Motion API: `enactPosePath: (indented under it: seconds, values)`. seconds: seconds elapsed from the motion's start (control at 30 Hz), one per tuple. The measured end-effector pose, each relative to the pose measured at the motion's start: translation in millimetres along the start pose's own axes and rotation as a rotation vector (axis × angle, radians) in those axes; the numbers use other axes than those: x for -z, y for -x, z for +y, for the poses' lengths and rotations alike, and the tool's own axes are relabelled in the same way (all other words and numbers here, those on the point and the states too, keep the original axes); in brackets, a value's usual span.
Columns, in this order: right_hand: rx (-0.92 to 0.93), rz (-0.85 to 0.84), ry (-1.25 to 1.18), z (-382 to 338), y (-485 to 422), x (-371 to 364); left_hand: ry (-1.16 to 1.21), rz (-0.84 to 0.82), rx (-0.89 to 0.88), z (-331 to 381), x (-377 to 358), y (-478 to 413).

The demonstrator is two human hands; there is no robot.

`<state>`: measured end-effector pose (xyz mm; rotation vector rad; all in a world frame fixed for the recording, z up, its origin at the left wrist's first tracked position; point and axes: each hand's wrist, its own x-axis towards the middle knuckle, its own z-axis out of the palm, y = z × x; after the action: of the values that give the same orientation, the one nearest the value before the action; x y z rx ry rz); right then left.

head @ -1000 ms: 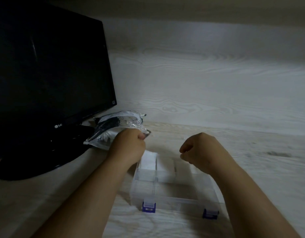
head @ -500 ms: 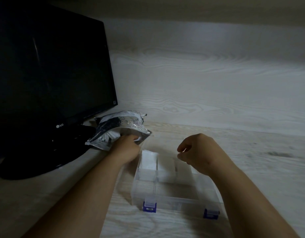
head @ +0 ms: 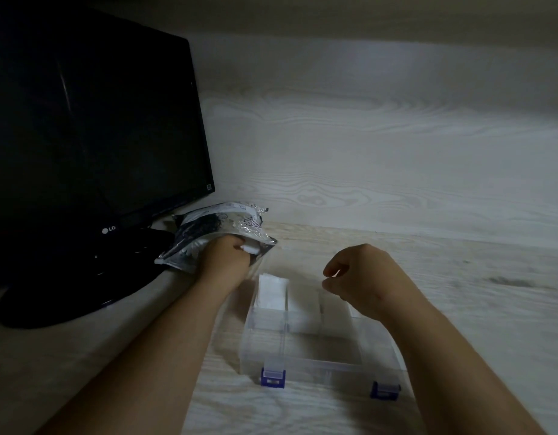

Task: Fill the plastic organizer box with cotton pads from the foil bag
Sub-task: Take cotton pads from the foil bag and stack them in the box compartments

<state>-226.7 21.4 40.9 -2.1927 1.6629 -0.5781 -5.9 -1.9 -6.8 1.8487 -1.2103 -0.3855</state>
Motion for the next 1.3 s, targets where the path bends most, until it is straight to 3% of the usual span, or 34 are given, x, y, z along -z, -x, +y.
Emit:
enactPosePath:
  seconds: [0.17,0.47,1.03,1.3]
  values:
    - [0.005,-0.008,0.007,-0.6,-0.2,-0.1,0.039,-0.011,0.02,1.4,-1.7,0.5]
    - [0.003,-0.009,0.001,0.2,-0.9,-0.8,-0.188,-0.058,-0.031,2.3,-3.4,5.0]
    - [0.001,-0.015,0.011,-0.2,-0.9,-2.0,-0.117,-0.116,0.006,2.1,-4.4,7.6]
    - [0.006,-0.003,0.012,0.2,-1.2,-2.6,-0.204,-0.108,-0.038,2.8,-5.1,9.8]
